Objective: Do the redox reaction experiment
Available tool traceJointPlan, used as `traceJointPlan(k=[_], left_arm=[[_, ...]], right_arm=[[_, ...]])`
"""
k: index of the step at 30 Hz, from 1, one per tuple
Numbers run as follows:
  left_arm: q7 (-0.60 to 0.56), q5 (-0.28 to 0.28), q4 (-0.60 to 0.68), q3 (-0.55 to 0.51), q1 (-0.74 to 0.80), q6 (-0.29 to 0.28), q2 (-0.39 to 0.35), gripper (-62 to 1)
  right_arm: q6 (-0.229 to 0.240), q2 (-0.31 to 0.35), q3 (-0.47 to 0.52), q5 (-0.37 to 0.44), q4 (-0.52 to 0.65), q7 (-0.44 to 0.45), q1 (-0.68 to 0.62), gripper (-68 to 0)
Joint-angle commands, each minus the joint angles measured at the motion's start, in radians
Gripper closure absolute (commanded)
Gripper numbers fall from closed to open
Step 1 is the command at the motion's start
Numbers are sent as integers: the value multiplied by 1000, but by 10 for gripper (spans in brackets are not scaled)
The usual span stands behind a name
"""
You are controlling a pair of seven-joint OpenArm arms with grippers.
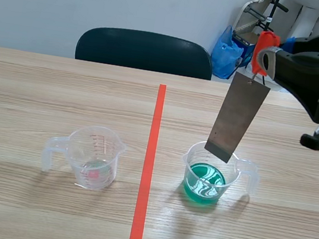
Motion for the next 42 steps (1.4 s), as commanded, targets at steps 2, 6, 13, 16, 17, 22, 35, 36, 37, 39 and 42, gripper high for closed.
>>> traceJointPlan(k=[2,6,13,16,17,22,35,36,37,39,42], left_arm=[[-14,-13,2,-5,1,-2,2,-623],[-14,-13,2,-5,1,-2,2,-623],[-14,-13,2,-5,1,-2,2,-623],[-14,-13,2,-5,1,-2,2,-623],[-14,-13,2,-5,1,-2,2,-623],[-14,-13,2,-5,1,-2,2,-623],[-14,-13,2,-5,1,-2,2,-623],[-14,-13,2,-5,1,-2,2,-623],[-14,-13,2,-5,1,-2,2,-623],[-14,-13,2,-5,1,-2,2,-623],[-14,-13,2,-5,1,-2,2,-623]], right_arm=[[-7,13,5,7,2,19,18,-6],[-7,13,5,7,2,19,18,-6],[-7,13,5,7,2,19,18,-6],[-7,13,5,7,2,19,18,-6],[-7,13,5,7,2,19,18,-6],[-7,13,5,7,2,19,17,-6],[-6,13,-50,5,-53,70,18,-6],[-6,12,-55,2,-59,79,18,-6],[-6,8,-56,-2,-63,80,18,-6],[-6,-5,-56,-20,-74,87,18,-6],[13,-35,-57,-64,-98,114,22,-6]])
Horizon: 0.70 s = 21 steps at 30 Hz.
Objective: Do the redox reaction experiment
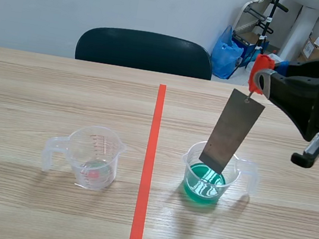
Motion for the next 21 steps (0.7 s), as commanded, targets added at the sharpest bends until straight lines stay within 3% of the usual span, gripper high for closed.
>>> traceJointPlan(k=[1,11,17,21], left_arm=[[-14,-13,2,-5,1,-2,2,-623],[-13,-13,2,-6,1,-2,2,-623],[-13,-13,2,-6,1,-2,-3,-623],[-13,-13,2,-6,1,-2,-6,-623]], right_arm=[[24,-17,5,-6,-13,19,26,-6],[48,-118,-63,-107,-135,22,96,-6],[101,-183,-83,-187,-212,35,129,-6],[152,-213,-85,-235,-266,91,142,-6]])
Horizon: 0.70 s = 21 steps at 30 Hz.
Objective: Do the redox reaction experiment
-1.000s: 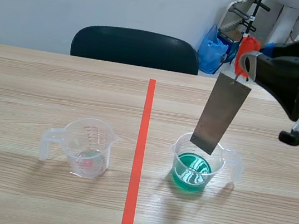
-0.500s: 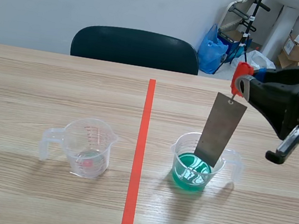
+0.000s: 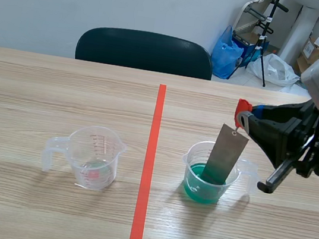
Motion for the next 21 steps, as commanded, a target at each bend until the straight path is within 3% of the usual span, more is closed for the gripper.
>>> traceJointPlan(k=[1,7,10,21], left_arm=[[-13,-13,2,-6,1,-2,3,-623],[-9,-13,2,-6,1,-2,3,-623],[-10,-13,2,-6,1,-2,3,-623],[3,-13,2,-6,1,-2,3,-623]], right_arm=[[19,4,0,-8,-3,40,26,-6],[31,-24,-1,-45,-25,55,29,-6],[72,-27,-2,-63,-38,93,30,-6],[75,-27,-4,-70,-41,95,43,-6]])
